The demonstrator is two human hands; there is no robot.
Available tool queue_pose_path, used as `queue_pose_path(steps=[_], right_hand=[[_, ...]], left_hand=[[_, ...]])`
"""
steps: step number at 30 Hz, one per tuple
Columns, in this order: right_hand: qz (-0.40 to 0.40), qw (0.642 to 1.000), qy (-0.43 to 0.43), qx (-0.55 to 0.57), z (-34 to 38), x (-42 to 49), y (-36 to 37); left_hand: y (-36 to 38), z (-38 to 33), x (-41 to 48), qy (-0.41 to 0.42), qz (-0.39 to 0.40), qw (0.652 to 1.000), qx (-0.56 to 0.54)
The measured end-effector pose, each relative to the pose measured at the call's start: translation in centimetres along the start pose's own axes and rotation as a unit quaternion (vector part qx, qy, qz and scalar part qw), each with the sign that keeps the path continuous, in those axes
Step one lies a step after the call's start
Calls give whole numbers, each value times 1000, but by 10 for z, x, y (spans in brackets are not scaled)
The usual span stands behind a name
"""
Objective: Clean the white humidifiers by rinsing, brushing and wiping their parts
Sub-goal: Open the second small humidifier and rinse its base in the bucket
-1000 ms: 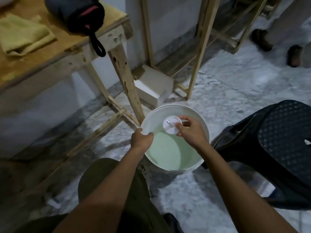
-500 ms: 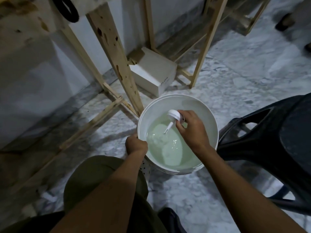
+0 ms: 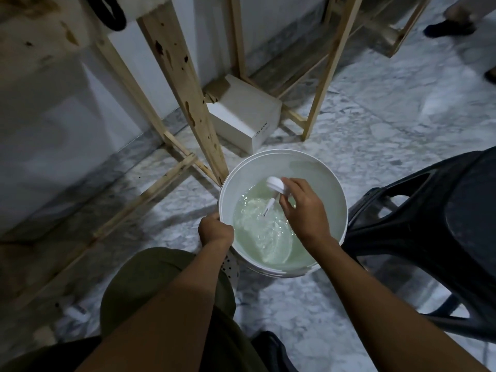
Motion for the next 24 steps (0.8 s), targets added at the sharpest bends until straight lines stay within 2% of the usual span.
queue_pose_path(steps=[7, 18, 21, 24], right_hand=[[-13, 999, 34, 8, -3, 2, -6], [-32, 999, 41, -14, -3, -8, -10], [0, 996, 93, 9, -10, -7, -2], [50, 962, 238, 125, -26, -12, 12]], left_hand=[[0, 2, 2, 5, 4, 1000, 1], [1, 5, 4, 4, 10, 1000, -5], [1, 6, 5, 3, 11, 1000, -4], [2, 2, 1, -10, 28, 1000, 0]])
Point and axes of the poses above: each hand's wrist, its own x-axis towards the middle knuckle, its own y-axis out of the palm, z = x × y, the point moved 10 cm from there along x, towards the middle knuckle, and after that the axes turned 2 degrees about -x, right-handed, at the moved point
